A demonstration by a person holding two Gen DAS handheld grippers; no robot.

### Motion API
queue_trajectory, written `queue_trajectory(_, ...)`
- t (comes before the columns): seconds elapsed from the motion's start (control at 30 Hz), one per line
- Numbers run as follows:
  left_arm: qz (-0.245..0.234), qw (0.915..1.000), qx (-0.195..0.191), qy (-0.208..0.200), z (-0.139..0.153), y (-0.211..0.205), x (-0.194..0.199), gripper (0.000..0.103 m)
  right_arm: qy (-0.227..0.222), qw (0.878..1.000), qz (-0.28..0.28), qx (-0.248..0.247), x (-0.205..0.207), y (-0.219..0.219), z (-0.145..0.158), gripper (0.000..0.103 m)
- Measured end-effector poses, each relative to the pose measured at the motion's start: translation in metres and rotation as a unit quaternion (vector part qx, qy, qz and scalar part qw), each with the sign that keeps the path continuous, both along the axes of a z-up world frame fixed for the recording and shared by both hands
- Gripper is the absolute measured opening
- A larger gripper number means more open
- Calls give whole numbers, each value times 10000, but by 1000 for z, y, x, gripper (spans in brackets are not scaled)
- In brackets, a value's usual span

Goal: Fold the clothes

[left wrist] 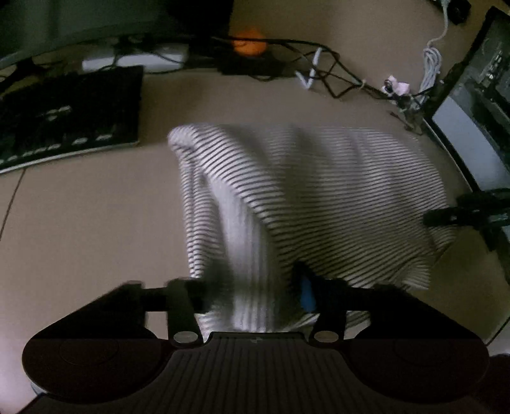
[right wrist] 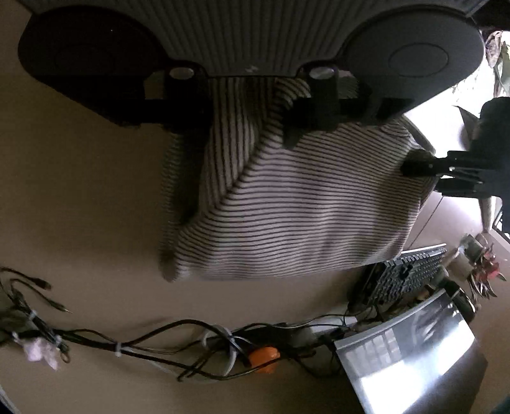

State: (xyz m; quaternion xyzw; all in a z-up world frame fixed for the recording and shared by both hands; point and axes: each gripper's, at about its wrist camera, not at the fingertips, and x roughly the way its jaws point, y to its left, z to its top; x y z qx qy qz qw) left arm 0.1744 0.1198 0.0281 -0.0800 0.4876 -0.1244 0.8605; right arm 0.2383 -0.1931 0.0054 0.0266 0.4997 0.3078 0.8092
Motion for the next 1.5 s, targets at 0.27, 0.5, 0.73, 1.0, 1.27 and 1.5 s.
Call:
queue_trajectory(0.27,-421,9868,-545,-1465,72,0,8,94,-1501,9886,22,-139,-11,4,53,83)
queue_trajectory(0.5,-14,9972,-203,-718,-13,-27,60,95,-902,9942,433,404,-15,52,2,102)
queue_trajectory(0.73,308,9964,-508,-610,-3,-16,48,96,-1260,9898,647,-130,-17,66,0,103)
queue_trajectory(1.0,844,9908,-1006,-315,-15,-5,16,97,-1376,9893,-252,413,22,68,14,103)
queue_trajectory(1.27,955,9902,-907,-472,-18,-8,11,98,-1008,9944,-291,-138,33,109,-8,103)
queue_trajectory(1.5,893,9907,-855,-574,-18,-8,8,98,-1235,9896,-718,178,-29,73,25,103)
